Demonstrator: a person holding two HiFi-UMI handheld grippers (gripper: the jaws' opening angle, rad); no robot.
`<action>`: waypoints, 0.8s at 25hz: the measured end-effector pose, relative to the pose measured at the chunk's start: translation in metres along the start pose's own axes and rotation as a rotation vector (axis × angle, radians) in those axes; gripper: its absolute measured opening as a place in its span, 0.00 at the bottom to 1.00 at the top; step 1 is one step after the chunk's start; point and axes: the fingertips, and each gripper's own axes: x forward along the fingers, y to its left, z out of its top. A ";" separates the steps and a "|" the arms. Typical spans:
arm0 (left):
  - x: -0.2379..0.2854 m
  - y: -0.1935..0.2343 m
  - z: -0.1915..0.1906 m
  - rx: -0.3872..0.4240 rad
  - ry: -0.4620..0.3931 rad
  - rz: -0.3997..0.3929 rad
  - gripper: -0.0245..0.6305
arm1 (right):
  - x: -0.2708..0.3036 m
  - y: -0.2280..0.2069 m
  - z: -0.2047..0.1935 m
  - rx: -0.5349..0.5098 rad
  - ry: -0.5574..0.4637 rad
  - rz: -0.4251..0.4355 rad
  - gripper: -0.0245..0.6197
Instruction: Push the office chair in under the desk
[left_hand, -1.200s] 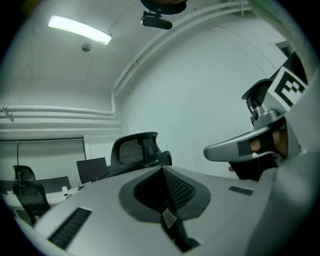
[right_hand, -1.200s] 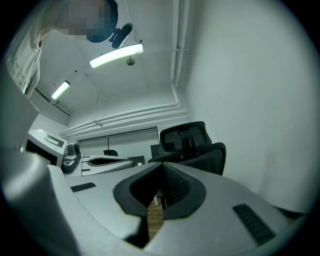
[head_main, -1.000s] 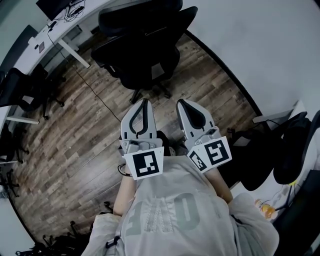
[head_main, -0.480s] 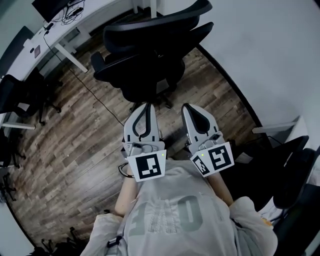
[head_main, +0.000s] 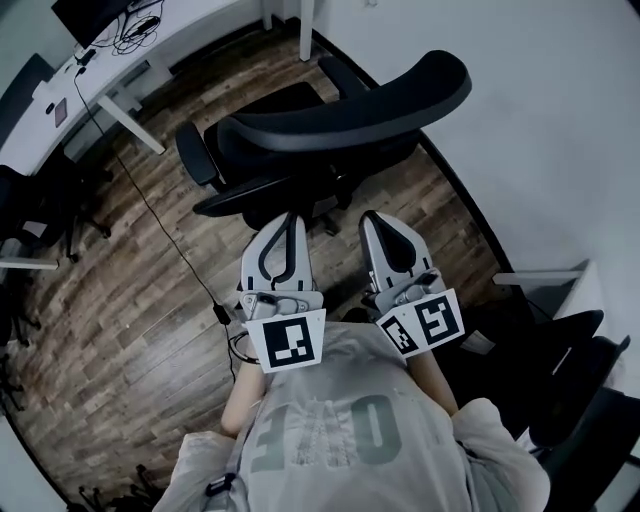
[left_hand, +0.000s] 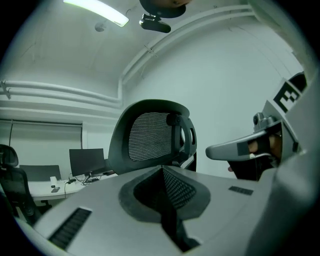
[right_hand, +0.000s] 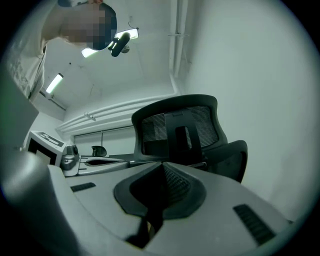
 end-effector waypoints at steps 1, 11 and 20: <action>0.004 -0.002 -0.001 -0.006 0.003 -0.012 0.06 | 0.003 -0.006 0.000 0.001 -0.001 -0.010 0.07; 0.050 -0.020 -0.006 0.006 0.067 0.022 0.06 | 0.020 -0.077 -0.008 0.029 0.041 0.016 0.07; 0.052 -0.015 -0.003 0.025 0.122 0.054 0.08 | 0.028 -0.103 0.004 0.004 0.052 0.170 0.07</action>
